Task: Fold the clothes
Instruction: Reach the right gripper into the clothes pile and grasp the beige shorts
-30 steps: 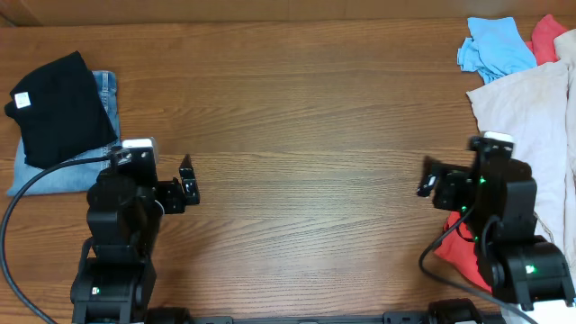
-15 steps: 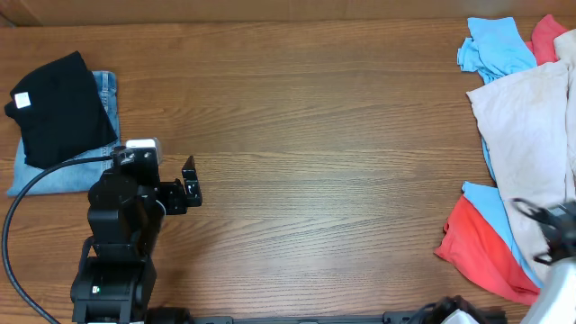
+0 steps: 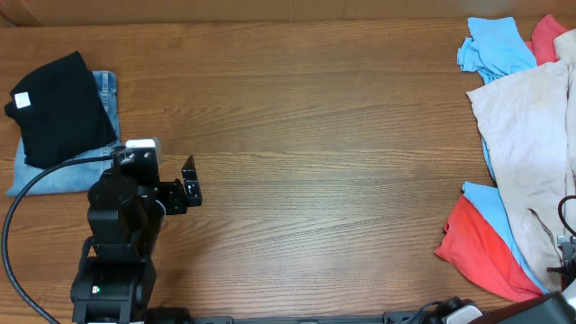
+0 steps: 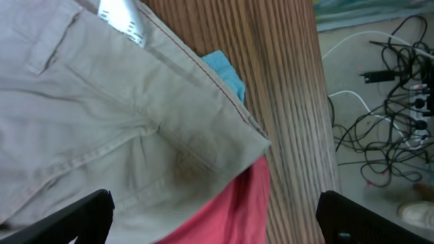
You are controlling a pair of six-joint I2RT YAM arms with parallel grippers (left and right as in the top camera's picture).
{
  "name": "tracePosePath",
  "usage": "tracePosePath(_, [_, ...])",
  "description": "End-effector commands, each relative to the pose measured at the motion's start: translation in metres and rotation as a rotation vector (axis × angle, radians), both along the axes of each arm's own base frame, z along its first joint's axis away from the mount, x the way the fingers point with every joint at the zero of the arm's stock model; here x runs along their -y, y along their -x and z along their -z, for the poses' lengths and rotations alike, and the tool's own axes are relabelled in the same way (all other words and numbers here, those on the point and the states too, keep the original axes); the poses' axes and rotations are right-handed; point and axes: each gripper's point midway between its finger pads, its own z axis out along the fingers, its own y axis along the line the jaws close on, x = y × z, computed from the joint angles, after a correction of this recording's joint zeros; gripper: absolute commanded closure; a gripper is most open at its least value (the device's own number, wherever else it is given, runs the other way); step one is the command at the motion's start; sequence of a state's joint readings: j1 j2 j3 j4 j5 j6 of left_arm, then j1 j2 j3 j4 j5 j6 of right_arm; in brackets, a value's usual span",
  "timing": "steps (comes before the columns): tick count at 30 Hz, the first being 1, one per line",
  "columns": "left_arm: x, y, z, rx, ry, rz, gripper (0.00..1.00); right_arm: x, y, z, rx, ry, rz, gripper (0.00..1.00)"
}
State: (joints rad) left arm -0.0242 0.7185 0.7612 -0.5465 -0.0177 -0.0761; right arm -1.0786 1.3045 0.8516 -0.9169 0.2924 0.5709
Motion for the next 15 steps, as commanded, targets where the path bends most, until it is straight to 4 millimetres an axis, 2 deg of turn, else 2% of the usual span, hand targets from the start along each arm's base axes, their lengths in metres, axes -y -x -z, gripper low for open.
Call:
tracePosePath(1, [0.0, -0.001, -0.013, 0.032, 0.023, -0.003, 0.0, 0.001, 0.005, 0.011, 0.0, 0.001, 0.049, 0.0])
tracePosePath(7, [0.0, -0.001, -0.013, 0.033, 0.023, -0.004, 0.0, 0.001, 0.003, 0.037, 0.016, 0.004, 0.066, 0.01])
tracePosePath(12, [0.0, -0.001, -0.013, 0.032, 0.023, -0.003, 0.0, 0.0, -0.001, 0.059, 0.042, -0.001, 0.06, 0.05])
tracePosePath(15, [0.0, -0.001, -0.013, 0.033, 0.023, -0.003, 0.0, 0.004, -0.004, 0.065, 0.046, 0.004, 0.06, 0.08])
